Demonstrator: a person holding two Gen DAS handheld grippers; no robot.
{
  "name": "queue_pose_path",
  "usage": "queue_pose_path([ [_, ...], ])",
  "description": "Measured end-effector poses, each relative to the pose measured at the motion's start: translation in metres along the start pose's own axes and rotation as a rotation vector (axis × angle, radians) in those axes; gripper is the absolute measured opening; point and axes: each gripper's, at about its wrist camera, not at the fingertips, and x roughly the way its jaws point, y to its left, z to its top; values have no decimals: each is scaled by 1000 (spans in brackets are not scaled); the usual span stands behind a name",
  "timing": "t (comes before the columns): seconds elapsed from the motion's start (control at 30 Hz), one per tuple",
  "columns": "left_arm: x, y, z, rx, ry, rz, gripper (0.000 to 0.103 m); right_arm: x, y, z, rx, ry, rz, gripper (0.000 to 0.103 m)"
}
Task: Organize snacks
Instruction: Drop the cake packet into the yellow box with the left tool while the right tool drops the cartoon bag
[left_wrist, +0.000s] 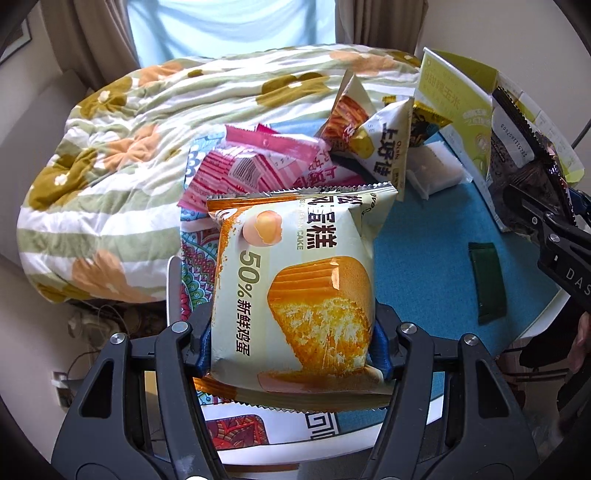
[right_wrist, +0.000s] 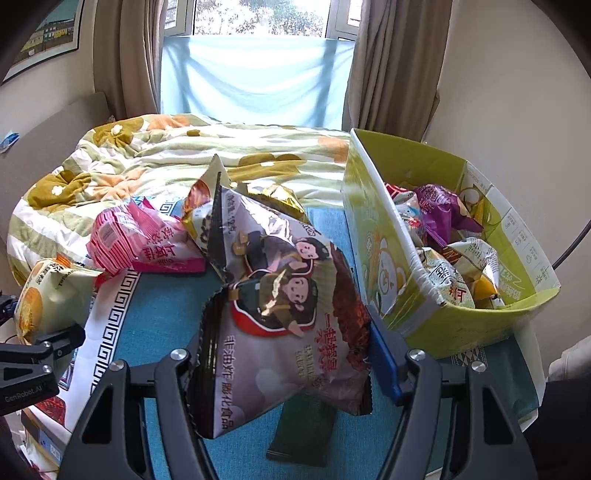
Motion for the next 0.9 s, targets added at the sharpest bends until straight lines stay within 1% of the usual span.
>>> queue_pose_path([
  [0.17, -32, -13, 24, 27, -76, -24, 60, -30, -6, 19, 20, -29, 52, 64],
  [0.33, -52, -32, 54, 60, -121, -41, 60, -59, -20, 43, 57, -61, 85, 64],
  [0.43, -59, -45, 74, 72, -143, -48, 60, -71, -36, 57, 81, -80, 103, 64],
  [0.6, -68, -80, 113, 80, -188, -53, 60, -78, -77, 76, 109, -106, 110, 64],
  [0.7, -70, -112, 138, 81, -204, -54, 60, -78, -107, 88, 112, -126, 103, 64],
  [0.9, -53, -186, 192, 83, -201, -86, 60, -58, -176, 113, 113, -143, 94, 64],
])
